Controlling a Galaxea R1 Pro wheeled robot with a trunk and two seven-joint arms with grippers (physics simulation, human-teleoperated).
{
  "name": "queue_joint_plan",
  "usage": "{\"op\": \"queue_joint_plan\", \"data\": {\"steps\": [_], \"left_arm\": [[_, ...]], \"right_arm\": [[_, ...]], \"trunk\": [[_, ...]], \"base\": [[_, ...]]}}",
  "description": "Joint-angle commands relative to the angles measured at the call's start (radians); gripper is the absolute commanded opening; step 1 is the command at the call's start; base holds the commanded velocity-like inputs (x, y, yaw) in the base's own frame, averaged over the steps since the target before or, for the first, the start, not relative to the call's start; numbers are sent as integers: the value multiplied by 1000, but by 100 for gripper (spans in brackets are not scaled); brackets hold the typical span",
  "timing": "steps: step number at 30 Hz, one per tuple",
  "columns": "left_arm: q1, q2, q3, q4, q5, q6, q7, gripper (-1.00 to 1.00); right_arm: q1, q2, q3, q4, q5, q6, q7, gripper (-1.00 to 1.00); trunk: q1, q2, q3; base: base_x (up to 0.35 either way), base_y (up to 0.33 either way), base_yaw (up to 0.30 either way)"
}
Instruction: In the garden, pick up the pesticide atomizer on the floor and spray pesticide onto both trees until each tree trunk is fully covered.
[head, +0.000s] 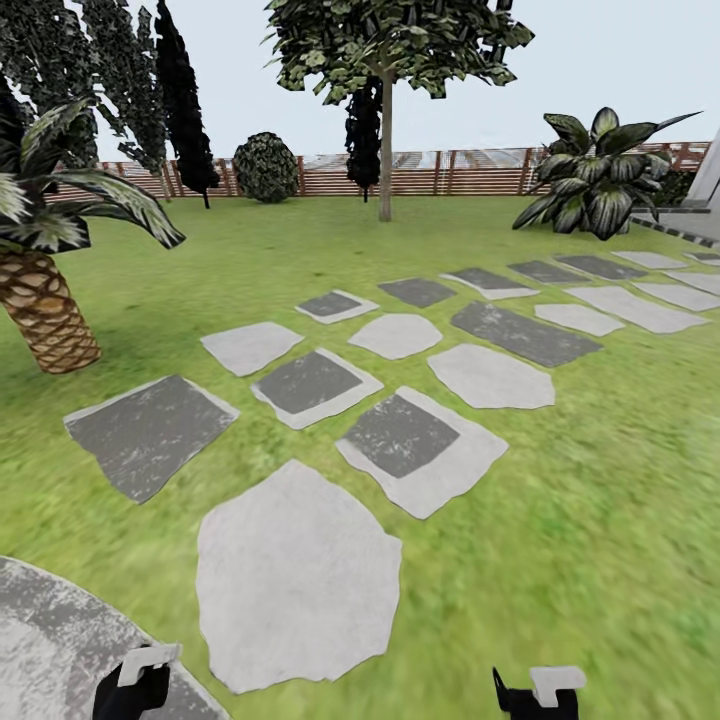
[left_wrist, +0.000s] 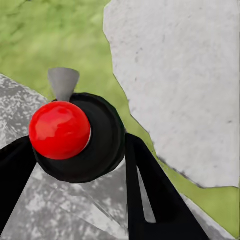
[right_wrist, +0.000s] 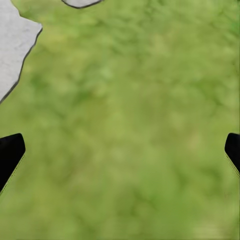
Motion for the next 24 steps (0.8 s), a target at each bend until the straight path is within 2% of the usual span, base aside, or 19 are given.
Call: {"op": "queue_joint_plan", "data": {"steps": [1, 24], "left_arm": [[0, 0, 0, 0, 0, 0, 0, -100], [0, 0, 0, 0, 0, 0, 2, -100]], "right_arm": [[0, 0, 0, 0, 0, 0, 0, 100], [0, 0, 0, 1, 0, 1, 0, 100]], "trunk": [[0, 0, 0], [0, 0, 0]], "base": [[338, 0, 0], [339, 0, 0]]}}
